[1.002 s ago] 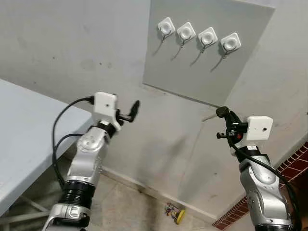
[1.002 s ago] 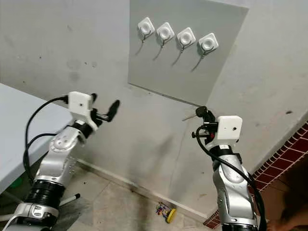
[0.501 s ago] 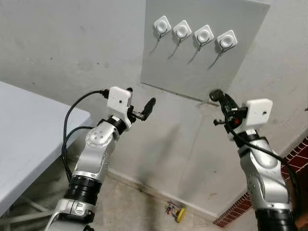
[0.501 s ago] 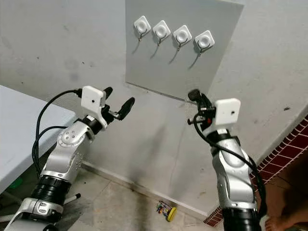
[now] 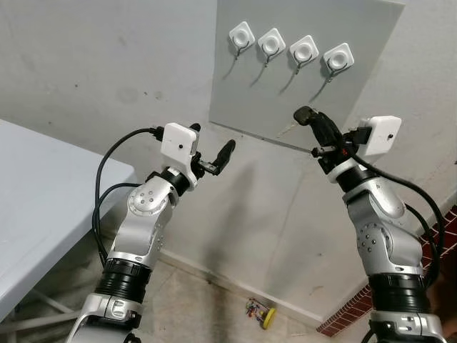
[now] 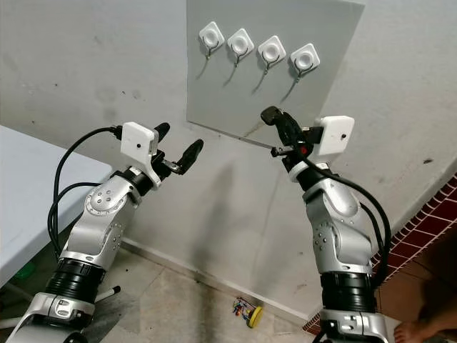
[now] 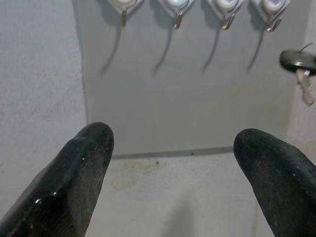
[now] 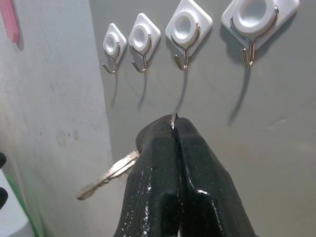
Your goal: Hang keys on a hook
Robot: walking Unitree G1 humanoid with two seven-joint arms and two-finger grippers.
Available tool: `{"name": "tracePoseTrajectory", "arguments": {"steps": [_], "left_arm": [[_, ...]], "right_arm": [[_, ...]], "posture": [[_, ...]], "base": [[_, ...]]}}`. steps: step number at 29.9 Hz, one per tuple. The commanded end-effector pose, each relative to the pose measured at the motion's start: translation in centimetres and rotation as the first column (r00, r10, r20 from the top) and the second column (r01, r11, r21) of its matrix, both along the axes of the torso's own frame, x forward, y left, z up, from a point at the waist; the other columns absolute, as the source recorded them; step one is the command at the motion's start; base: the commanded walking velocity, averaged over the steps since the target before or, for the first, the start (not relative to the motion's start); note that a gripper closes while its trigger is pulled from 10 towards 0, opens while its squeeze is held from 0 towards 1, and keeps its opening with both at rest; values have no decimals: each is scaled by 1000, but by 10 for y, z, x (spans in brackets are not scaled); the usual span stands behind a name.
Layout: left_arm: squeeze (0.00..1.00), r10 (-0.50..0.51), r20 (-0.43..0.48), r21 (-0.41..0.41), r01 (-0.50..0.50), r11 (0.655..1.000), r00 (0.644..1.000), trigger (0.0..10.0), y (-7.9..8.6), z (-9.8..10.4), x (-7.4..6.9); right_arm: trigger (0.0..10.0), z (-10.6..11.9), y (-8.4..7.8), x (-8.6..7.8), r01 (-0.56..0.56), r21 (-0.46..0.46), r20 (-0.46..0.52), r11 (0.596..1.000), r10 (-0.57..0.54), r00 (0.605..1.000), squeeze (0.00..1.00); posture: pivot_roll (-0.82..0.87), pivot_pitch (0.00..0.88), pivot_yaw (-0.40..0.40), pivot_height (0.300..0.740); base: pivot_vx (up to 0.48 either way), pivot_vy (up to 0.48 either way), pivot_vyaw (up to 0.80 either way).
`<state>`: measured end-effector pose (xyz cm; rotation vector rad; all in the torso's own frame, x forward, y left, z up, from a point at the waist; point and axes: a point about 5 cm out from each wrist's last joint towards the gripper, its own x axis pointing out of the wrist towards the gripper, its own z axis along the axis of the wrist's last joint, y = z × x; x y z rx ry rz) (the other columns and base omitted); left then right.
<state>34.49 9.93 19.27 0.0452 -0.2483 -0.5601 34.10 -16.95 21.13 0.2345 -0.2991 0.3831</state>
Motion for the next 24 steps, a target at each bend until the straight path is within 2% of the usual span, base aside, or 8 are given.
{"name": "tracePoseTrajectory", "arguments": {"steps": [1, 8, 24], "left_arm": [[0, -42, 29, 8, 42, 999, 999, 10000, -9, 9, -2], [0, -82, 46, 25, 81, 996, 996, 10000, -18, 12, -7], [0, -84, 48, 23, 83, 996, 995, 10000, -17, 16, -8]], "right_arm": [[10000, 7, -4, 3, -1, 12, 8, 1000, 1, 1000, 0], [10000, 14, -7, 13, -25, 44, 10, 999, 24, 1000, 0], [10000, 34, -22, 34, -6, 84, 44, 996, 2, 999, 0]], "posture": [[12, 0, -91, 740], [15, 0, -87, 740], [20, 0, -83, 740]], "base": [[0, 0, 0], [0, 0, 0], [0, 0, 0]]}}
